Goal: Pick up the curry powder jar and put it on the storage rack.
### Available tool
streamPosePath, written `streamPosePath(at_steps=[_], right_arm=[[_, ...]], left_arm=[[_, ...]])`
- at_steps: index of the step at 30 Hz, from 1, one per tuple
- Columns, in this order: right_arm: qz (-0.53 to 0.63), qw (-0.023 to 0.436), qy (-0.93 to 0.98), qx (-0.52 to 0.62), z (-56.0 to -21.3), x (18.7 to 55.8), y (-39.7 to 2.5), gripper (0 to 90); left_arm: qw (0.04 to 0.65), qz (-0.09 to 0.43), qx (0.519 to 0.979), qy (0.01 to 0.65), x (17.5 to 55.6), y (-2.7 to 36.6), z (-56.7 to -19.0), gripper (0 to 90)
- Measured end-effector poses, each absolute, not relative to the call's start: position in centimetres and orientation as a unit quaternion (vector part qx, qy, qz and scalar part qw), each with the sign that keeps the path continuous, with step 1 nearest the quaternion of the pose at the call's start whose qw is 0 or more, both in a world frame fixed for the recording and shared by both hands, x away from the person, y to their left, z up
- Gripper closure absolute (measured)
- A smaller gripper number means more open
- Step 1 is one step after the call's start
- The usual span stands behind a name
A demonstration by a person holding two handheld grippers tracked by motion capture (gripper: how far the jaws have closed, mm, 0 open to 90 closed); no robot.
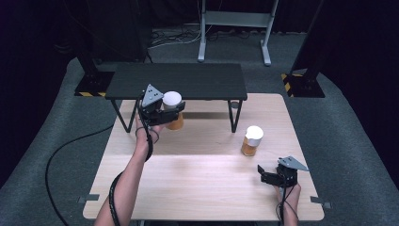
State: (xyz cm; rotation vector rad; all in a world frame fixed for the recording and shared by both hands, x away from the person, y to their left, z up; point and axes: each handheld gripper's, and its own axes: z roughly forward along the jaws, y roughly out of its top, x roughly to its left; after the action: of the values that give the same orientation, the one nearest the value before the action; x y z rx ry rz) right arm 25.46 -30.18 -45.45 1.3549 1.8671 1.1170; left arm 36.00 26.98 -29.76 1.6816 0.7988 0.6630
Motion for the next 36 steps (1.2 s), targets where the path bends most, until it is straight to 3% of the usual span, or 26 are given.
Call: streamPosePath(at_steps=[36], right_arm=[[0.416,0.282,0.699,0.508,-45.4,25.6,-30.2,1.9]], left_arm=[[0.559,0.292,0.703,0.328,36.5,27.1,-27.3,33.3]])
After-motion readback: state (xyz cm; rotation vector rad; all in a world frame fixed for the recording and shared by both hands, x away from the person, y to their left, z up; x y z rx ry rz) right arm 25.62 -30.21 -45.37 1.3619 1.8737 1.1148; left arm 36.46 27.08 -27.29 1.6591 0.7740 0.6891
